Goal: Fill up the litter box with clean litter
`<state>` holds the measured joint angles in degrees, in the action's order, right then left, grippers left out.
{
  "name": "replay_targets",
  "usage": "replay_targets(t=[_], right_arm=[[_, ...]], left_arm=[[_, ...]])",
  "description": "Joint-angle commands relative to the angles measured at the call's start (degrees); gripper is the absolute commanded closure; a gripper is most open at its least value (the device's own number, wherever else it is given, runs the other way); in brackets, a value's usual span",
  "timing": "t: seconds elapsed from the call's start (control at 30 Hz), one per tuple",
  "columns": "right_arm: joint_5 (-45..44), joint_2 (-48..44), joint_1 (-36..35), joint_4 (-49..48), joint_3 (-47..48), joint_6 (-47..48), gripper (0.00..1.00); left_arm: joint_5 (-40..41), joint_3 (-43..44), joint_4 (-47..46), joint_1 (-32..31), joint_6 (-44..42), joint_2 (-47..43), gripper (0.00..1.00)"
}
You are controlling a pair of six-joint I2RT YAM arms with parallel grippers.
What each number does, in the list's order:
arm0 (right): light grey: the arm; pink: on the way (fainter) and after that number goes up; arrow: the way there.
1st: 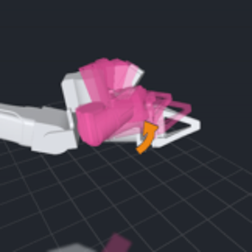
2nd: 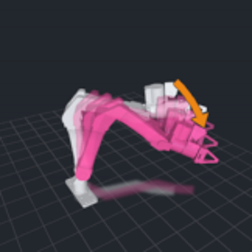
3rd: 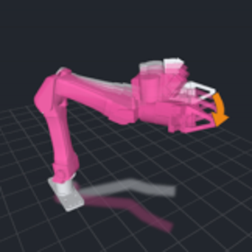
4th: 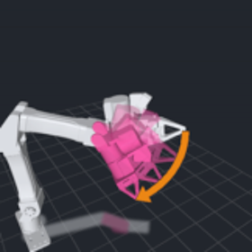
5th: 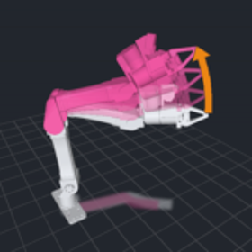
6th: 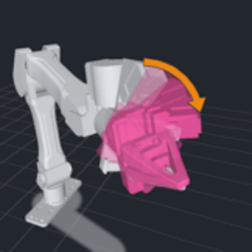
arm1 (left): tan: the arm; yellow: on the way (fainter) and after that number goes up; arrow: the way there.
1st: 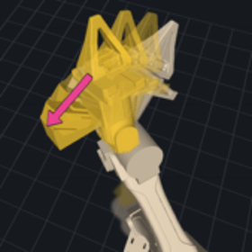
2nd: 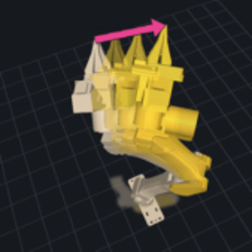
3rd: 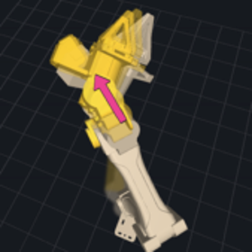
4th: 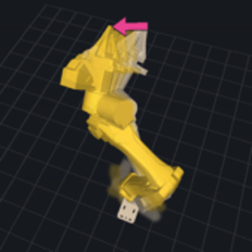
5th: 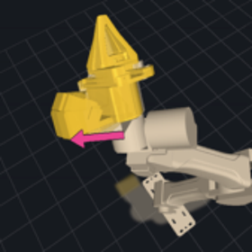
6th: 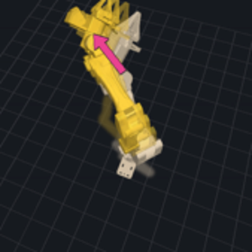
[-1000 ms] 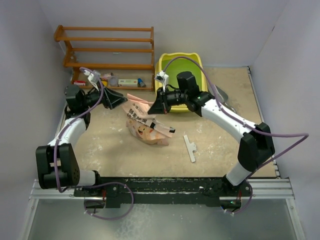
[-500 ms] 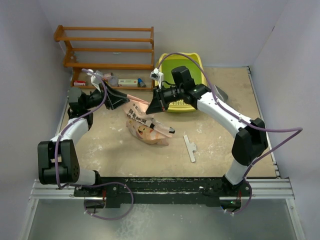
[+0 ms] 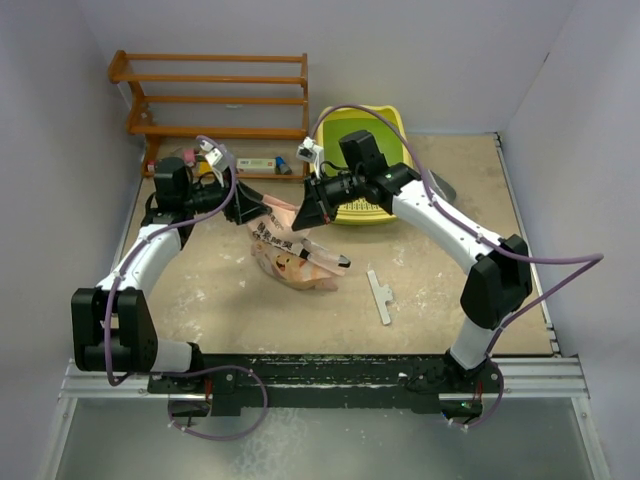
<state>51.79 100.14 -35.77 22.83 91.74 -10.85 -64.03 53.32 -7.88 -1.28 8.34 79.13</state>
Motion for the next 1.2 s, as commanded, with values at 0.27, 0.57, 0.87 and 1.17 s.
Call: replay_targets(t=[0.27,0.57,0.87,1.17], right_arm=[[3.0,-5.4,-0.4,3.1,1.2,3.2,1.00],[3.6,-4.7,-0.4,5.0,2.0,5.7,1.00],[3.7,-4.1,-0.4,4.6,2.9,5.4,1.00],[0.1,1.2,-0.4,8.0,12.4,3.3,1.00]], left_arm=[[-9.0,2.6,-2.1,3.6,2.4,-1.4,0.36],[-10.9,1.9,-5.4,5.1,5.4,0.8,0.37],[-16.7,-0.4,-11.6,2.4,9.0,1.8,0.46],[-7.6,2.7,13.7,-2.3,-12.8,-4.4,0.64]])
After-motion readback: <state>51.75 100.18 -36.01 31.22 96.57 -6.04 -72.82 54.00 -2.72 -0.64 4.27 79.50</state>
